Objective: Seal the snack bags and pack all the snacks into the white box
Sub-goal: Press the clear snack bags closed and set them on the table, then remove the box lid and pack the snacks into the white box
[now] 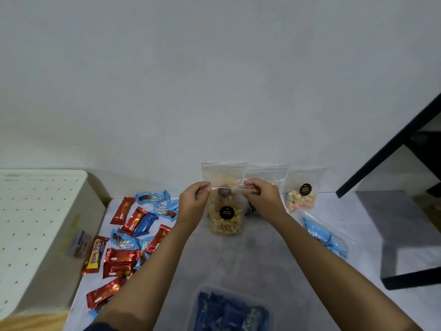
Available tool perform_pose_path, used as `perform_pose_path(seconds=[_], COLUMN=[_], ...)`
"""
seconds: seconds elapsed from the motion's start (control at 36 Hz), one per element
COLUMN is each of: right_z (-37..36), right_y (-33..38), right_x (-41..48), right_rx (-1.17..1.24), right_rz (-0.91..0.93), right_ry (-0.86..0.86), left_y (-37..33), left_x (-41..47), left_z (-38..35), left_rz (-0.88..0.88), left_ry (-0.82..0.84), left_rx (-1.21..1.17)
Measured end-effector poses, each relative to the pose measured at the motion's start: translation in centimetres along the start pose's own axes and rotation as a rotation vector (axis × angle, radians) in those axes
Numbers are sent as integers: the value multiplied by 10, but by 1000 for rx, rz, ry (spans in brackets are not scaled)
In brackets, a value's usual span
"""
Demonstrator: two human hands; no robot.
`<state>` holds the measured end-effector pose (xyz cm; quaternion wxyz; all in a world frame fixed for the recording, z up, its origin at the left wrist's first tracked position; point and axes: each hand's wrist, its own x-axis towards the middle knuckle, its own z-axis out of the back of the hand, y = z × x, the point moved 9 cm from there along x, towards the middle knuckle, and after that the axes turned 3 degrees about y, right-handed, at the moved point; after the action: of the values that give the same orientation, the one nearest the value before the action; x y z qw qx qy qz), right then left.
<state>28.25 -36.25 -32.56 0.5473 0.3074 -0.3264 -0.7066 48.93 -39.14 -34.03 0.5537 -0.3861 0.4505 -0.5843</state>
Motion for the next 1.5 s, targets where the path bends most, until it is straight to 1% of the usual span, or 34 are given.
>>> perform_pose_path(seconds=[0.03,0.08,0.19,0.25,0.42,0.56,0.67,0.78,0.92,1.03,1.17,1.22,1.36,1.5], right_z=[1,1,-3,-6,-16,-40,-78,-130,-206,-261,-315,-330,-345,-347], right_y=[1,6,23,36,92,133,164,194,222,248,275,282,283,277], right_x=[-4,-13,-34,-44,-71,-91,-111,-139,-178,-204,-218,-219,-210,-198], right_rx=[-20,-109,-254,-308,-485,-565,-596,-604,-501,-482,-461,-474,-477,-374], right_rz=[-20,-23,-9,1,81,93,92,74,3,-8,-10,-24,-92,-185], right_ry=[22,77,195,240,273,258,225,181,165,168,204,203,117,62], left_y=[-2,-10,-31,-40,-57,-56,-42,-20,15,48,85,97,133,151], left_x=[-4,-13,-38,-52,-79,-94,-105,-120,-144,-163,-178,-180,-180,-163], left_z=[1,6,21,37,106,176,239,306,390,457,529,556,611,626], left_rz=[18,28,-18,-47,-94,-106,-102,-162,-209,-155,-44,16,176,162], left_ry=[15,60,177,193,104,59,24,48,97,140,138,109,-5,-12], left_rx=[32,173,450,578,884,1053,1065,1094,1129,1105,1102,1091,940,648])
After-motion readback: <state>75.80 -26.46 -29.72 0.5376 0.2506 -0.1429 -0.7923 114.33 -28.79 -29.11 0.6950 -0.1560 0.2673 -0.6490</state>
